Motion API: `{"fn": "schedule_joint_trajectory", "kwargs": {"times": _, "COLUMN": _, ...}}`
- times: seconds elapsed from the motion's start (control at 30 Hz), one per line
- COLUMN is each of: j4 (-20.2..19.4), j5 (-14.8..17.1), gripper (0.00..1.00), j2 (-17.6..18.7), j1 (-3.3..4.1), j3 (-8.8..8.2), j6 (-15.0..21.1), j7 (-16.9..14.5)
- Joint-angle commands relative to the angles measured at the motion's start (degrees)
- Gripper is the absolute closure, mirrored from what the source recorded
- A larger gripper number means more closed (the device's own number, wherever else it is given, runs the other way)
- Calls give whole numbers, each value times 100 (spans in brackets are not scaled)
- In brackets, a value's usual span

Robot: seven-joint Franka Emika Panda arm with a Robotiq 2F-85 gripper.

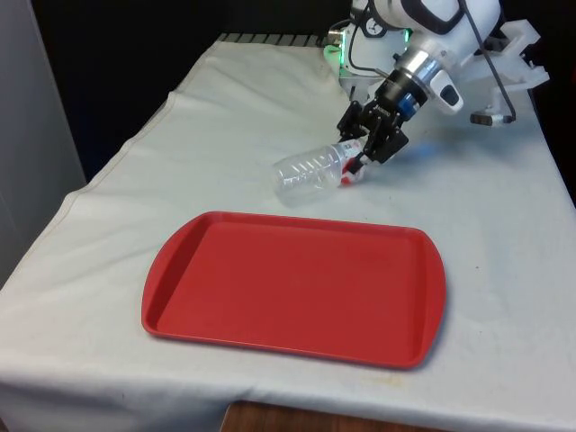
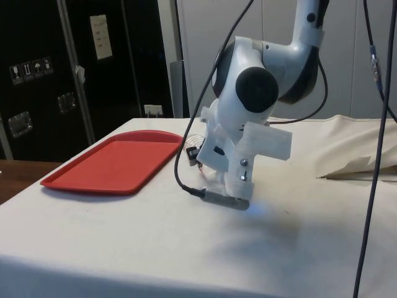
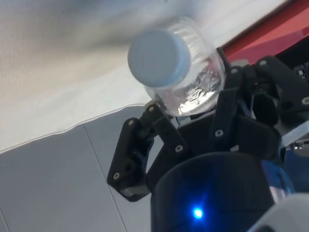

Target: Place the bottle upright on the tray.

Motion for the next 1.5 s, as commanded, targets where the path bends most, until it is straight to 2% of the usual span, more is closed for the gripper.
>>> {"fn": "schedule_joint_trajectory", "kwargs": {"times": 0.0, "j4": 0, "j5": -52, "gripper": 61, "j2": -6, "j1": 11, "j3": 11, "j6": -11, "j7": 57}}
{"fn": "schedule_joint_trajectory", "kwargs": {"times": 0.1, "j4": 0, "j5": -52, "gripper": 76, "j2": -11, "j1": 11, "j3": 23, "j6": -40, "j7": 63}}
{"fn": "schedule_joint_trajectory", "kwargs": {"times": 0.3, "j4": -29, "j5": -23, "gripper": 85, "j2": -74, "j1": 0, "j3": 34, "j6": -52, "j7": 11}}
{"fn": "schedule_joint_trajectory", "kwargs": {"times": 0.43, "j4": -74, "j5": 46, "gripper": 86, "j2": -241, "j1": -29, "j3": 29, "j6": -29, "j7": -120}}
{"fn": "schedule_joint_trajectory", "kwargs": {"times": 0.47, "j4": -17, "j5": 6, "gripper": 86, "j2": -143, "j1": -11, "j3": 29, "j6": -69, "j7": -52}}
{"fn": "schedule_joint_trajectory", "kwargs": {"times": 0.53, "j4": -109, "j5": 103, "gripper": 86, "j2": -384, "j1": -46, "j3": 17, "j6": -17, "j7": -235}}
{"fn": "schedule_joint_trajectory", "kwargs": {"times": 0.67, "j4": -155, "j5": 195, "gripper": 86, "j2": -579, "j1": -63, "j3": 11, "j6": 0, "j7": -390}}
{"fn": "schedule_joint_trajectory", "kwargs": {"times": 0.7, "j4": -132, "j5": 149, "gripper": 86, "j2": -539, "j1": -34, "j3": 17, "j6": -63, "j7": -321}}
{"fn": "schedule_joint_trajectory", "kwargs": {"times": 0.73, "j4": -172, "j5": 246, "gripper": 86, "j2": -670, "j1": -69, "j3": 6, "j6": 6, "j7": -470}}
{"fn": "schedule_joint_trajectory", "kwargs": {"times": 1.0, "j4": -223, "j5": 510, "gripper": 86, "j2": -1060, "j1": -86, "j3": -23, "j6": 0, "j7": -837}}
{"fn": "schedule_joint_trajectory", "kwargs": {"times": 1.03, "j4": -195, "j5": 447, "gripper": 86, "j2": -991, "j1": -63, "j3": -11, "j6": -57, "j7": -751}}
{"fn": "schedule_joint_trajectory", "kwargs": {"times": 1.07, "j4": -229, "j5": 539, "gripper": 86, "j2": -1100, "j1": -86, "j3": -23, "j6": 0, "j7": -877}}
{"fn": "schedule_joint_trajectory", "kwargs": {"times": 1.23, "j4": -218, "j5": 756, "gripper": 86, "j2": -1346, "j1": -86, "j3": -46, "j6": -11, "j7": -1157}}
{"fn": "schedule_joint_trajectory", "kwargs": {"times": 1.3, "j4": -206, "j5": 733, "gripper": 86, "j2": -1346, "j1": -69, "j3": -34, "j6": -57, "j7": -1123}}
{"fn": "schedule_joint_trajectory", "kwargs": {"times": 1.33, "j4": -206, "j5": 825, "gripper": 86, "j2": -1415, "j1": -86, "j3": -46, "j6": -11, "j7": -1238}}
{"fn": "schedule_joint_trajectory", "kwargs": {"times": 1.47, "j4": -189, "j5": 957, "gripper": 86, "j2": -1570, "j1": -92, "j3": -52, "j6": -6, "j7": -1369}}
